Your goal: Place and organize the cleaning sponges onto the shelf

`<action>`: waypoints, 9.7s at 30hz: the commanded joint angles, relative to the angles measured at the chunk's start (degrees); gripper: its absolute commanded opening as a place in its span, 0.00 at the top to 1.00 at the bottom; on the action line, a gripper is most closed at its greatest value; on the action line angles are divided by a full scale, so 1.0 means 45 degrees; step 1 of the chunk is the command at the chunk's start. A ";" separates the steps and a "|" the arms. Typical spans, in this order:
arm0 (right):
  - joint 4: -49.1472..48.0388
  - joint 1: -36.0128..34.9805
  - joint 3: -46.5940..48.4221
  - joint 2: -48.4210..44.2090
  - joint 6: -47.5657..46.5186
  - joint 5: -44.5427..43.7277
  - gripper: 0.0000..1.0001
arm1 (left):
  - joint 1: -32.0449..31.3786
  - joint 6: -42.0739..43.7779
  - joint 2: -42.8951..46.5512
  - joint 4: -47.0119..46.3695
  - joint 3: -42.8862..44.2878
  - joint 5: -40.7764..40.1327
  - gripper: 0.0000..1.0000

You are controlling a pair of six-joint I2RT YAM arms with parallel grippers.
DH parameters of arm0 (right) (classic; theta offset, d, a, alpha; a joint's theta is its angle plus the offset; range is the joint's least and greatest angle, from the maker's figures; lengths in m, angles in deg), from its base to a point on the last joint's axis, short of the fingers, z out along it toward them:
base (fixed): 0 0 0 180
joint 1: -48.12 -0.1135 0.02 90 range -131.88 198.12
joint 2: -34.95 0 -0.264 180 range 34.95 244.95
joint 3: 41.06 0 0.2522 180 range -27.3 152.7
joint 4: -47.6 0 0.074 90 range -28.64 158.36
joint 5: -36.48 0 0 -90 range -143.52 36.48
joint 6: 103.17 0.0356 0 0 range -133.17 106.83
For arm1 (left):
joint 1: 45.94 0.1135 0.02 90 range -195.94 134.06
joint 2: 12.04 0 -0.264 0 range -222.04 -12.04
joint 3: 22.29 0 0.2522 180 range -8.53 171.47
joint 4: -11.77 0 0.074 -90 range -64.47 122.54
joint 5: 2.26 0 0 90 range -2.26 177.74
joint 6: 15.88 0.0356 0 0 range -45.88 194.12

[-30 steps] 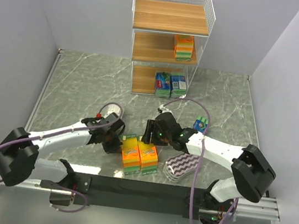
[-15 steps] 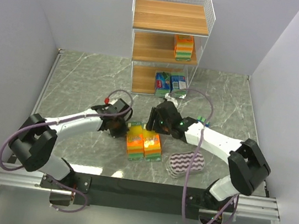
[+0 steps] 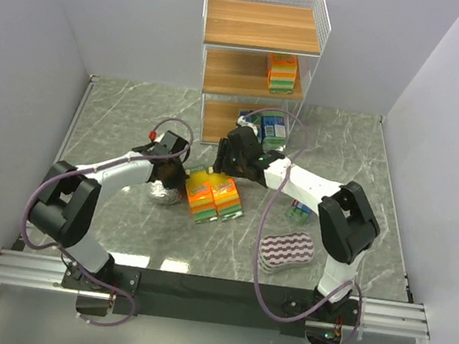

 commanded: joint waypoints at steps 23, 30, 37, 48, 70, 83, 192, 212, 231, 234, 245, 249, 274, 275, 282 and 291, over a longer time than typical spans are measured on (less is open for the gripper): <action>-0.0053 0.0412 0.3181 0.1123 -0.1884 0.1272 0.21 | 0.1719 -0.0741 0.5403 -0.0448 -0.3182 0.0461 0.99; 0.1511 0.0900 0.2051 -0.0787 -0.0465 -0.2772 0.18 | 0.1719 -0.1053 0.7511 0.0258 -0.3417 -0.0087 0.99; 0.0947 0.0082 -0.2085 -0.3329 0.3638 -0.1974 0.20 | 0.1719 -0.0683 0.8647 0.0179 -0.3008 0.0186 0.99; -0.1357 -0.0779 -0.4554 -0.4349 0.8952 -0.0452 0.21 | 0.1719 -0.0214 0.9115 -0.0035 -0.2713 0.0577 0.99; -0.3448 -0.0896 -0.4417 -0.1887 1.1259 0.0467 0.51 | 0.1719 -0.0175 0.9662 0.0688 -0.2753 -0.0087 0.99; -0.3837 -0.0799 -0.4396 -0.1046 1.1123 0.0349 0.92 | 0.1719 -0.0136 0.9780 0.0961 -0.2811 -0.0263 0.99; -0.1357 0.4592 0.9509 0.2898 1.0071 -0.1196 1.00 | 0.1719 -0.0643 1.1479 0.2172 -0.3046 -0.0068 0.99; -0.3856 0.4748 0.4925 0.0109 0.8546 0.0448 0.44 | 0.1720 -0.0722 1.1459 0.1859 -0.3281 0.0128 0.99; -0.4813 -0.0206 -0.5837 -0.5148 0.7390 0.2478 0.44 | 0.1739 -0.0410 1.0483 0.1058 -0.3125 -0.0262 0.99; -0.5632 -0.1515 -0.6194 -0.4837 0.8172 0.2381 0.44 | 0.1739 -0.0331 1.0385 0.1117 -0.2949 -0.0438 0.99; -0.6279 -0.2244 -0.4866 -0.2182 0.9987 0.3298 0.44 | 0.1739 -0.0390 1.0443 0.1156 -0.3104 -0.0556 0.99; -0.6183 -0.2263 -0.4146 -0.1438 1.0321 0.3513 0.44 | 0.1739 -0.0273 1.0385 0.1273 -0.3027 -0.0673 0.99; -0.5129 -0.2263 -0.3753 -0.0090 1.1570 0.2479 0.44 | 0.1739 -0.0390 1.0678 0.1332 -0.3359 -0.0634 0.99; -0.5051 -0.2244 -0.3675 -0.0031 1.1669 0.2401 0.44 | 0.1739 -0.0390 1.0659 0.1371 -0.3358 -0.0615 0.99; -0.4583 -0.1893 -0.3831 0.0243 1.1827 0.1971 0.59 | 0.1739 -0.0350 1.0814 0.1508 -0.3417 -0.0731 0.99; -0.3976 -0.1424 -0.3734 0.0261 1.1047 0.1677 0.74 | 0.1739 -0.0429 1.0639 0.1293 -0.3515 -0.0517 0.99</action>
